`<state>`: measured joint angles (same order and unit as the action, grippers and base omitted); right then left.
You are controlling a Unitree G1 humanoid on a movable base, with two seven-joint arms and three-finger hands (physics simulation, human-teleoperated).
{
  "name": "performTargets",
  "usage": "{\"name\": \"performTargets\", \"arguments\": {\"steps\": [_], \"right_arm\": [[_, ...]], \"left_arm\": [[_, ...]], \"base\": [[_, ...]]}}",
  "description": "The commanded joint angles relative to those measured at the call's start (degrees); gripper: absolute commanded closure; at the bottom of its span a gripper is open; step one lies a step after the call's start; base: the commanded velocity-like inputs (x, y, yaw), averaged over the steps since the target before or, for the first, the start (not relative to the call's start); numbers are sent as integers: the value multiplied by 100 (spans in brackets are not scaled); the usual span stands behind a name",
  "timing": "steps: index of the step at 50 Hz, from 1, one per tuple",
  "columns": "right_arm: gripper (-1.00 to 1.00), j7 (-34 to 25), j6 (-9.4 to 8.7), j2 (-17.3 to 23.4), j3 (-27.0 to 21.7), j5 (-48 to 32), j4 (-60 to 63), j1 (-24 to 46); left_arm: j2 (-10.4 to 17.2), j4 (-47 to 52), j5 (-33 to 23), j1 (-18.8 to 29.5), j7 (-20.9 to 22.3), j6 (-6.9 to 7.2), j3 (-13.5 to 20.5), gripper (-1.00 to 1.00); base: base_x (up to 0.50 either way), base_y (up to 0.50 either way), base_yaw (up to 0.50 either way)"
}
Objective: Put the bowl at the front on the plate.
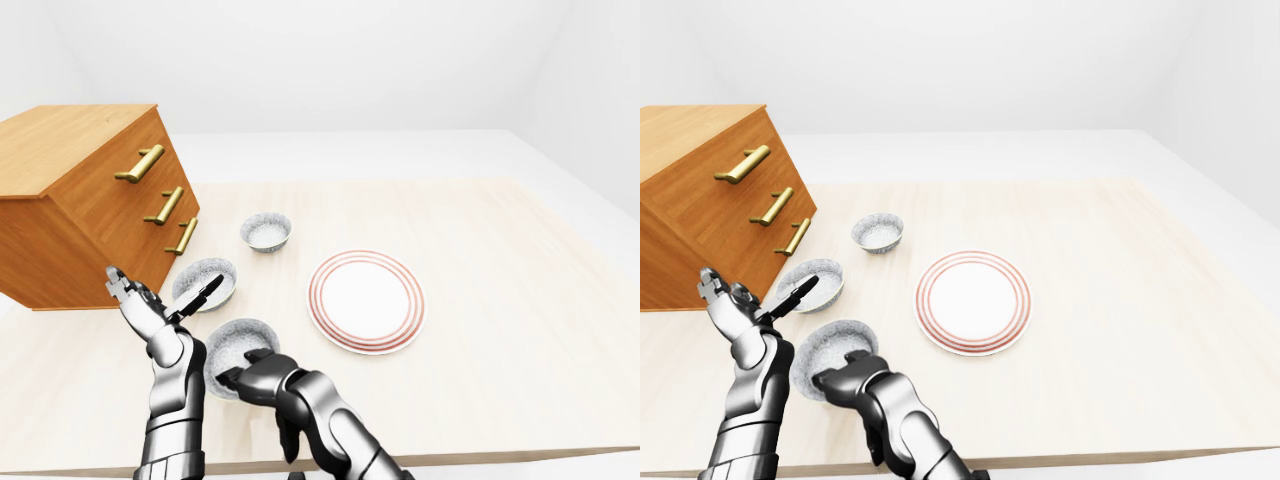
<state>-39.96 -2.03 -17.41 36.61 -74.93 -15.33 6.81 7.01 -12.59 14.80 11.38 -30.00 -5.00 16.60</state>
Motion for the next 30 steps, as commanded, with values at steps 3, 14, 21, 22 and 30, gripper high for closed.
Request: {"name": "performTargets", "arguments": {"steps": [3, 14, 21, 22, 30], "right_arm": [[100, -4, 103, -28, -10, 194, -275, -41], [100, -4, 82, 3, 12, 207, -172, -55], [100, -4, 22, 34, 31, 176, 7, -86], [100, -4, 9, 43, 37, 167, 29, -97], [100, -4, -229, 118, 117, -98, 549, -144]], "left_arm": [[1, -2, -2, 1, 0, 0, -2, -100], [-1, -3, 0, 2, 0, 0, -1, -100], [-1, -2, -1, 2, 0, 0, -1, -100], [0, -1, 0, 1, 0, 0, -1, -100], [0, -1, -2, 1, 0, 0, -1, -100]], "base": [[0, 0, 0], [0, 0, 0], [0, 0, 0], [0, 0, 0], [0, 0, 0]]}}
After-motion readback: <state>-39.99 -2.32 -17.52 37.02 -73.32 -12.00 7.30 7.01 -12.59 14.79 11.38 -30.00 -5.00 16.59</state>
